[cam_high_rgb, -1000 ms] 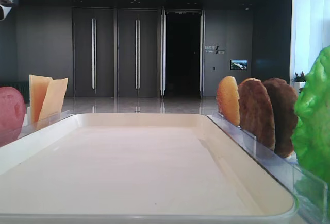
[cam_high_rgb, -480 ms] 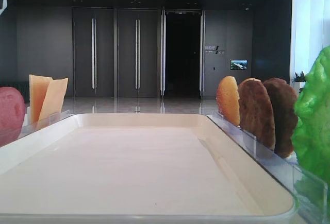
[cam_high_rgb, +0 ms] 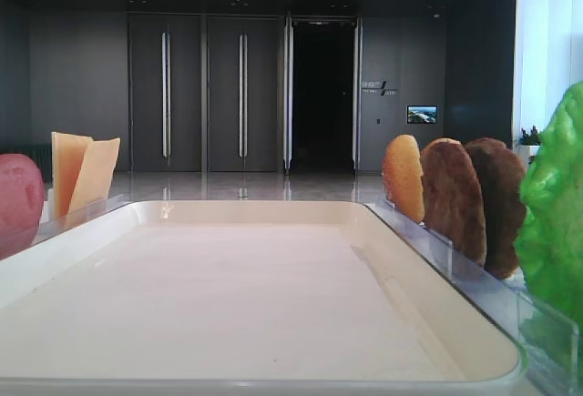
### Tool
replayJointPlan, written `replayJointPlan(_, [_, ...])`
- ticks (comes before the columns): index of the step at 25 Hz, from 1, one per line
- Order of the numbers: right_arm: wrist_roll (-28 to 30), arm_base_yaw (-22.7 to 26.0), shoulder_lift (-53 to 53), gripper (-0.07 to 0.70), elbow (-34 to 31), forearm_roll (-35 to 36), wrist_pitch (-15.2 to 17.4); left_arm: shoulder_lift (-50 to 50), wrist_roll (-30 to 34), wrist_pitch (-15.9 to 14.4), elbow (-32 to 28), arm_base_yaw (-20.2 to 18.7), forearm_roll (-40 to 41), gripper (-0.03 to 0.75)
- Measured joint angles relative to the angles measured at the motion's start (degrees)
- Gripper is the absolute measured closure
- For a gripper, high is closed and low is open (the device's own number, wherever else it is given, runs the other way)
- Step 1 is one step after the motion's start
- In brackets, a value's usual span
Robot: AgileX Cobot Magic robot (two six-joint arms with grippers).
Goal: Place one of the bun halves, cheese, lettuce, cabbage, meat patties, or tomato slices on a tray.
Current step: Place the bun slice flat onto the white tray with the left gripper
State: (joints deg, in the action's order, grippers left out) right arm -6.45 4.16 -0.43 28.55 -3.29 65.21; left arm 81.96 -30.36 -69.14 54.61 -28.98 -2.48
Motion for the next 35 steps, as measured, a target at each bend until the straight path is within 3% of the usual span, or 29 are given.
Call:
replayJointPlan(11, [0.0,0.0,0.0,0.097,0.0,0.0,0.0,-12.23,-1.82,-0.86,2.03,-0.02,-0.01,0.576])
replayJointPlan(16, [0.0,0.0,0.0,0.097,0.0,0.0,0.0,-12.75,2.72,-0.48,2.03,-0.02,-0.86,0.578])
replayJointPlan(21, [0.0,0.0,0.0,0.097,0.0,0.0,0.0,-12.75,15.6,7.53,1.08,-0.02,-8.29,0.578])
replayJointPlan(24, [0.0,0.0,0.0,0.097,0.0,0.0,0.0,-12.75,20.97,8.92,-1.5,1.18,-11.37,0.578])
replayJointPlan(27, [0.0,0.0,0.0,0.097,0.0,0.0,0.0,-12.87,27.44,10.89,-6.0,5.08,-17.03,0.578])
replayJointPlan(31, [0.0,0.0,0.0,0.097,0.0,0.0,0.0,-14.56,39.15,18.7,-13.06,11.31,-28.9,0.578])
replayJointPlan(35, [0.0,0.0,0.0,0.097,0.0,0.0,0.0,-14.79,57.89,20.93,-18.96,16.5,-47.76,0.578])
